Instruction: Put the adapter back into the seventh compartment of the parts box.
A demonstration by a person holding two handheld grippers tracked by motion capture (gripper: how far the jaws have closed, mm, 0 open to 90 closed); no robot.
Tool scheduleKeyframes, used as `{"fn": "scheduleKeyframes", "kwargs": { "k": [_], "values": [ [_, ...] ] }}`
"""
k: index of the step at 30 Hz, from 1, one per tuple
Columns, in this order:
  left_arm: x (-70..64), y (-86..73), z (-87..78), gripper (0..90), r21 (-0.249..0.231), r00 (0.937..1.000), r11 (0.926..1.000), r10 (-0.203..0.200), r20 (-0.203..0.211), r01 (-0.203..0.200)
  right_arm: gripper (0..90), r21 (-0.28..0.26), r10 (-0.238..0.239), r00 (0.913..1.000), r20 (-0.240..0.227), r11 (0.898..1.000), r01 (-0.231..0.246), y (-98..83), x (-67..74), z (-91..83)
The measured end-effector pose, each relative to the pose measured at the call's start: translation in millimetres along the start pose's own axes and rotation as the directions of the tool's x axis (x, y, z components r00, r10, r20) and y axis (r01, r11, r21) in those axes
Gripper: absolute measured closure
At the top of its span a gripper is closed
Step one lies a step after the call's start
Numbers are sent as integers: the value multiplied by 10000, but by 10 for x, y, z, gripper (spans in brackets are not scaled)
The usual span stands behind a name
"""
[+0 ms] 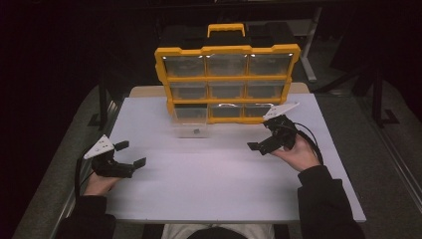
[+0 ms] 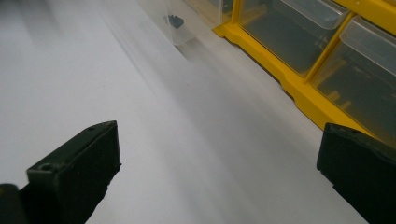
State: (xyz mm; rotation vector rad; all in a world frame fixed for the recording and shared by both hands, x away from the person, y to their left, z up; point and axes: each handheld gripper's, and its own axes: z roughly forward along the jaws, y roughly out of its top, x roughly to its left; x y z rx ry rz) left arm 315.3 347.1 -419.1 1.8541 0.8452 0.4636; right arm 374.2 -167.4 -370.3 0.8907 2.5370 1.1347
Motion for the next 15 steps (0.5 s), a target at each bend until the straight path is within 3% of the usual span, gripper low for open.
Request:
{"fn": "scheduleKeyframes", "kwargs": {
  "k": [15],
  "values": [
    [-8, 0, 2, 0, 22, 10000, 10000, -2, -15, 2, 0, -206, 405, 9992, -74, 9990, -407, -227, 7, -90]
  ]
}}
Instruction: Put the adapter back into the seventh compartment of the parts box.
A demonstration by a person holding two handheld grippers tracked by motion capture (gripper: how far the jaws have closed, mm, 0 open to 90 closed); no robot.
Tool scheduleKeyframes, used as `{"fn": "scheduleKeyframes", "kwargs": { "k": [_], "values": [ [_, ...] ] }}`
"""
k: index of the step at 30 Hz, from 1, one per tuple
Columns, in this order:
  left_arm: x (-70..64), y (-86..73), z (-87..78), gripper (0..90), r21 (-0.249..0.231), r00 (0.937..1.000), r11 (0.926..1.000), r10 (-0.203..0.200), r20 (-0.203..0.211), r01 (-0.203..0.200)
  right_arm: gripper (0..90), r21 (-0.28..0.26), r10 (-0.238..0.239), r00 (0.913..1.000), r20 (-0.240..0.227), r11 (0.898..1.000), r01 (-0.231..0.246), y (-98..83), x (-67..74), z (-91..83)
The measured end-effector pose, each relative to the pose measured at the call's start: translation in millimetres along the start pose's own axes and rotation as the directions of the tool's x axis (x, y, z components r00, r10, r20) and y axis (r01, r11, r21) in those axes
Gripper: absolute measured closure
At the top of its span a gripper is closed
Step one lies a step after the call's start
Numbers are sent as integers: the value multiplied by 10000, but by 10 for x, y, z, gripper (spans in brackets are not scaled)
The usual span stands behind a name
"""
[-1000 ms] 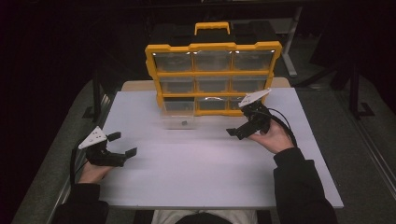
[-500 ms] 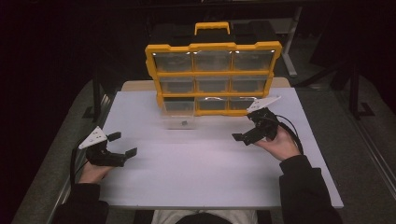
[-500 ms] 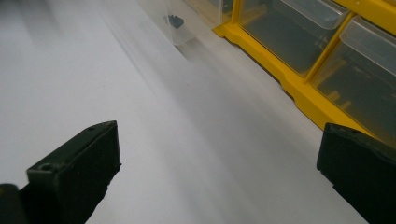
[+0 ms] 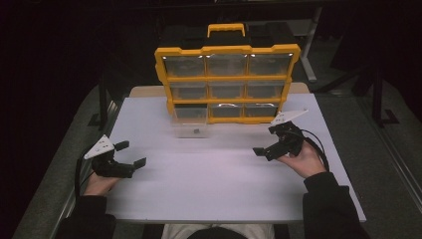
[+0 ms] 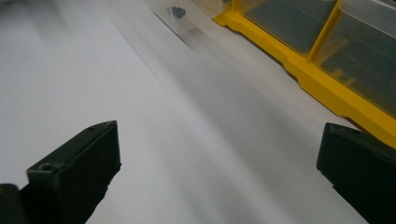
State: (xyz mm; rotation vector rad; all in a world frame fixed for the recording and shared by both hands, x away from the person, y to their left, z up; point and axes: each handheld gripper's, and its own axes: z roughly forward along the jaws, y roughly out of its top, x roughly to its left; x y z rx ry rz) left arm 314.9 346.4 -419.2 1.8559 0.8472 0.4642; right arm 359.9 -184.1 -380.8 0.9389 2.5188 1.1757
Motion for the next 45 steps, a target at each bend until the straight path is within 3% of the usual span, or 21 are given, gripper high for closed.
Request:
{"fn": "scheduleKeyframes", "kwargs": {
  "k": [21, 45],
  "values": [
    [-3, 1, -7, 0, -11, 10000, 10000, -14, -28, 14, 0, -703, 708, 9974, 118, 9951, -698, -378, 20, -166],
    [-7, -17, -28, 0, -24, 9999, 9999, -135, -76, 134, 0, -1154, 874, 9944, 591, 9901, -802, -765, 147, -195]
  ]
}}
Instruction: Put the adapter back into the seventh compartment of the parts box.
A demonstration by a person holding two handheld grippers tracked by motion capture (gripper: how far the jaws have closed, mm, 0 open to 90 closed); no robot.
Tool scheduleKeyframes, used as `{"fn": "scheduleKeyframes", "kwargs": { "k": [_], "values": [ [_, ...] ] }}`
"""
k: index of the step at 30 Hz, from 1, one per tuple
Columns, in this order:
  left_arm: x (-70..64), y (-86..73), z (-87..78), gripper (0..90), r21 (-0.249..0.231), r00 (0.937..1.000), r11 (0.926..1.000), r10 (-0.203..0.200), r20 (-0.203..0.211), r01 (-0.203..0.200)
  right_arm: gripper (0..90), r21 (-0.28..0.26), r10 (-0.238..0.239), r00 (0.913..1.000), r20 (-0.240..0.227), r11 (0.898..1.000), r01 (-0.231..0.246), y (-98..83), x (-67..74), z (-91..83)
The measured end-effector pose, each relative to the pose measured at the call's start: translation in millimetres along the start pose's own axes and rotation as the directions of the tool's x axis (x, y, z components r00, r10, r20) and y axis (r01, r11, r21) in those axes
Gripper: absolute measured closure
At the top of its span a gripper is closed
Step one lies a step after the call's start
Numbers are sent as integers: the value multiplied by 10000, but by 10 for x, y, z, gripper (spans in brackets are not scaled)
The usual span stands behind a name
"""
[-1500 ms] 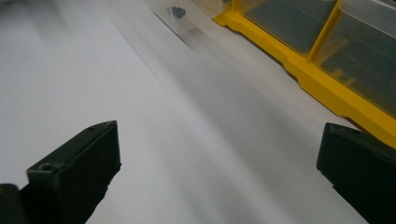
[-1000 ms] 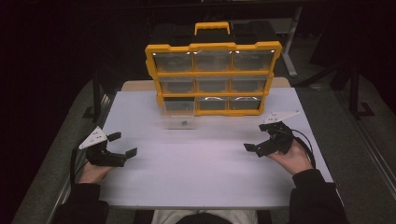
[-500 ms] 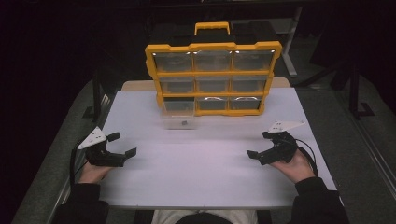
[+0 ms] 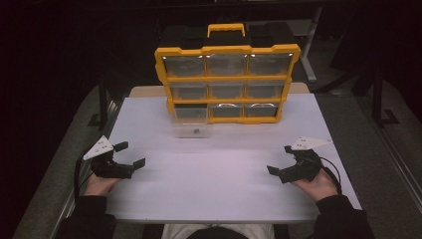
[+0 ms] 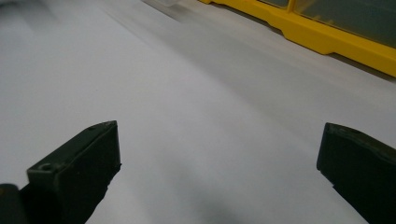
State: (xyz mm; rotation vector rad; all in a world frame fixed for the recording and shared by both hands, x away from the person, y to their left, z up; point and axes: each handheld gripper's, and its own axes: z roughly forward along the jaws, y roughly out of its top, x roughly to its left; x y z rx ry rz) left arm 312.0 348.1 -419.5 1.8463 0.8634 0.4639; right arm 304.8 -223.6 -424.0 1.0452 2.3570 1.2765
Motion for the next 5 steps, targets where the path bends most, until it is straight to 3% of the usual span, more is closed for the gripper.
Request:
{"fn": "scheduleKeyframes", "kwargs": {
  "k": [5],
  "values": [
    [-1, 0, 0, 0, -16, 10000, 10000, -11, -1, 11, 0, -42, 26, 9999, 109, 10000, -26, -44, 0, 1]
  ]
}}
